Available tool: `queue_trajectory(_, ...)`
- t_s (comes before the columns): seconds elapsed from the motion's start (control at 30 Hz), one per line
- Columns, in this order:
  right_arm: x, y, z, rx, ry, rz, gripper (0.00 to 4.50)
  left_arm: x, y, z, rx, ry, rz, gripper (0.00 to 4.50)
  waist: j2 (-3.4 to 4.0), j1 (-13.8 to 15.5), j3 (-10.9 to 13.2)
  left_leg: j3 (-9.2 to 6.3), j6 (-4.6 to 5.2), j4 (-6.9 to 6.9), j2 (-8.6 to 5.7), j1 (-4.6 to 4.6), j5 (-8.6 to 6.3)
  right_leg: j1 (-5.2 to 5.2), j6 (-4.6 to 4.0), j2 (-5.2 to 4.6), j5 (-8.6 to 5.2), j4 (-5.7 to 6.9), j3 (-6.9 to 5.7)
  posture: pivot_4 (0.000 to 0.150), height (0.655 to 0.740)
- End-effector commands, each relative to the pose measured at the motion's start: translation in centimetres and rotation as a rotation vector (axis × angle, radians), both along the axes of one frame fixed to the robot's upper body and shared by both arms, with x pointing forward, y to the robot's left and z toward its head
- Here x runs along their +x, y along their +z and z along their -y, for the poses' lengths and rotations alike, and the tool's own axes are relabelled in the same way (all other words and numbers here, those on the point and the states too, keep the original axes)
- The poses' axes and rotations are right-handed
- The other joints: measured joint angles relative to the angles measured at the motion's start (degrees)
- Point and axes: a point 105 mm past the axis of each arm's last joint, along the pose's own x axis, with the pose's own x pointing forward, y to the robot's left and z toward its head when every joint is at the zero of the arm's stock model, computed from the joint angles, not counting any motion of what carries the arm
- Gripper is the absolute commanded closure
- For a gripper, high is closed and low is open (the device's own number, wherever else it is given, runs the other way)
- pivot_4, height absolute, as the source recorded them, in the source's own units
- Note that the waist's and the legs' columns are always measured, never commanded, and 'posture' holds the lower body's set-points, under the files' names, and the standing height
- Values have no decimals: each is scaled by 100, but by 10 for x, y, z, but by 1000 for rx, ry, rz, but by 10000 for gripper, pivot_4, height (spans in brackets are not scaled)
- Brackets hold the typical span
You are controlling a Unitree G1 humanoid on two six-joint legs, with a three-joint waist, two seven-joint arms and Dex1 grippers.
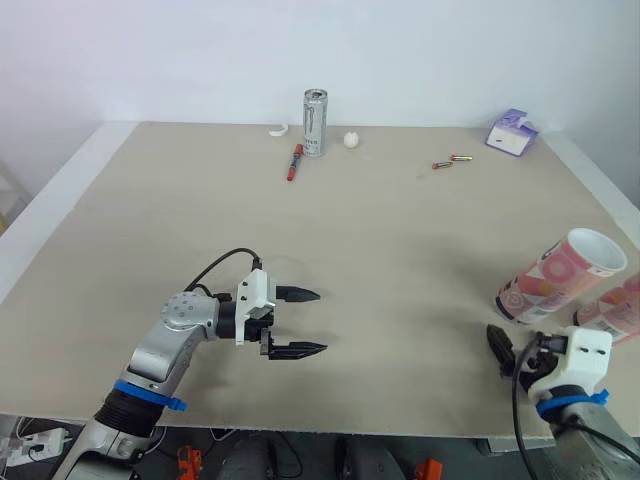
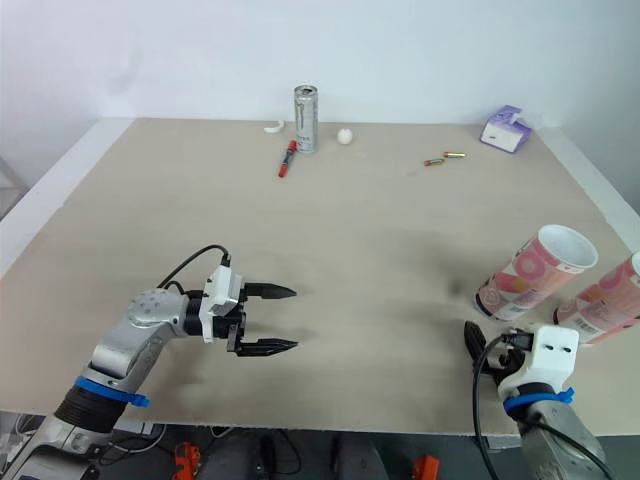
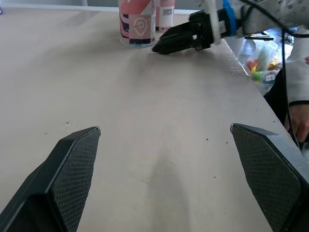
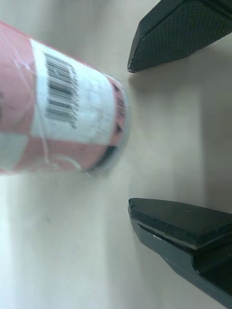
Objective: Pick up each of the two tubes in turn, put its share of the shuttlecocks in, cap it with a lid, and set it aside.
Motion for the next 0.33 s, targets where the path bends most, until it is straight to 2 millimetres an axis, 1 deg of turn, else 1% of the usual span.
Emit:
queue_trajectory(0.03, -6, 24, -38, -88, 380, 34, 562, 14, -1, -15, 40, 88, 18, 0, -1, 1, 0, 0, 0, 0, 0, 0, 0, 0, 1, 3, 0, -2, 1, 1500, 7400)
queue_trajectory(0.13, -4, 36, -71, -144, 659, 86, 562, 20, -4, -25, 70, 138, 19, 0, -12, -33, 5, -2, 1, 0, 7, 4, -1, -2, -5, 25, 4, -6, 17, 1500, 7400)
queue_trajectory(0.2, 6, 43, -96, -161, 811, 149, 562, 26, -4, -37, 94, 184, 31, 0, -19, -35, 9, -7, 4, 1, 10, 10, 1, 1, -13, 33, 4, -5, 18, 1500, 7400)
queue_trajectory(0.27, 16, 45, -112, -162, 902, 183, 562, 31, -3, -48, 112, 224, 48, 0, -37, -48, 20, -8, 7, 1, 11, 16, 3, -2, -32, 43, 8, -5, 27, 1500, 7400)
queue_trajectory(0.33, 24, 43, -122, -176, 976, 196, 562, 35, -2, -58, 123, 258, 66, 0, -46, -46, 25, -19, 10, 1, 12, 22, 7, -1, -42, 56, 15, -5, 34, 1500, 7400)
